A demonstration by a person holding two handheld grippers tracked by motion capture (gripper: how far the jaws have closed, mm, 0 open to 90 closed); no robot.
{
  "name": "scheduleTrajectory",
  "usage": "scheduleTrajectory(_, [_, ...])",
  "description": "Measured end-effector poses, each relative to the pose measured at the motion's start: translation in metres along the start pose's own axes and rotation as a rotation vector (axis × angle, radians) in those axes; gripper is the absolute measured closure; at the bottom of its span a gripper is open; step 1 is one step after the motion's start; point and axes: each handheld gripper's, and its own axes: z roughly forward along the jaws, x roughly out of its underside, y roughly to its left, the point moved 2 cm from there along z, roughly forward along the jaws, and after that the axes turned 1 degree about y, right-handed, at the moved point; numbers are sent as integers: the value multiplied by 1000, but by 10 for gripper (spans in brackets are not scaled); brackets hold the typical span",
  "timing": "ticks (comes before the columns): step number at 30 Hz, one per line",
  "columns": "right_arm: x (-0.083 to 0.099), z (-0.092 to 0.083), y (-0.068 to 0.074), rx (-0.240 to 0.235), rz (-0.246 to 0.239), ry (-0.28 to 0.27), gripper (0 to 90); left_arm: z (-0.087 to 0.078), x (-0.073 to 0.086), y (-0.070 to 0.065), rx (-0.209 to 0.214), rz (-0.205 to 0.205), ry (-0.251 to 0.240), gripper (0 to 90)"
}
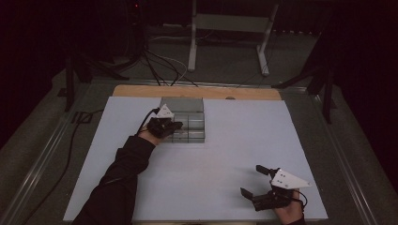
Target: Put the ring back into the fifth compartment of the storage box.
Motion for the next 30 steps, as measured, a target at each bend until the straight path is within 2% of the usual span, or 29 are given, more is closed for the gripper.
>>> scheduleTrajectory(4, [0, 0, 0, 0, -1, 0, 0, 1, 1, 0, -12, -3, -3, 897])
scheduleTrajectory(9, [0, 0, 0, -1, -1, -1, 0, 1, 1, 1, -3, -19, -12, 884])
scheduleTrajectory(11, [0, 0, 0, -1, -2, -2, 0, 0, 0, 1, 0, -41, -21, 817])
scheduleTrajectory(15, [0, 0, 0, -1, -5, -1, 0, -1, -2, -2, 7, -53, -21, 584])
scheduleTrajectory(17, [0, 0, 0, 0, -7, -2, 0, -1, -3, -4, 28, -62, -27, 511])
scheduleTrajectory(19, [-1, 0, 1, 0, -7, -2, 0, -3, -4, -5, 17, -65, -25, 434])
scheduleTrajectory(20, [-1, 0, 1, 0, -8, -2, 0, -4, -5, -5, 30, -76, -32, 398])
scheduleTrajectory(22, [-1, -1, 1, 0, -9, -2, 0, -5, -6, -6, 27, -82, -34, 326])
scheduleTrajectory(23, [-1, -1, 1, 1, -9, -2, 0, -7, -6, -7, 29, -79, -42, 326])
scheduleTrajectory(24, [-1, -1, 1, 0, -8, -3, 0, -8, -7, -8, 32, -78, -46, 261])
scheduleTrajectory(30, [-1, 0, 0, 2, -6, -3, 0, -18, -12, -12, 65, -95, -65, 170])
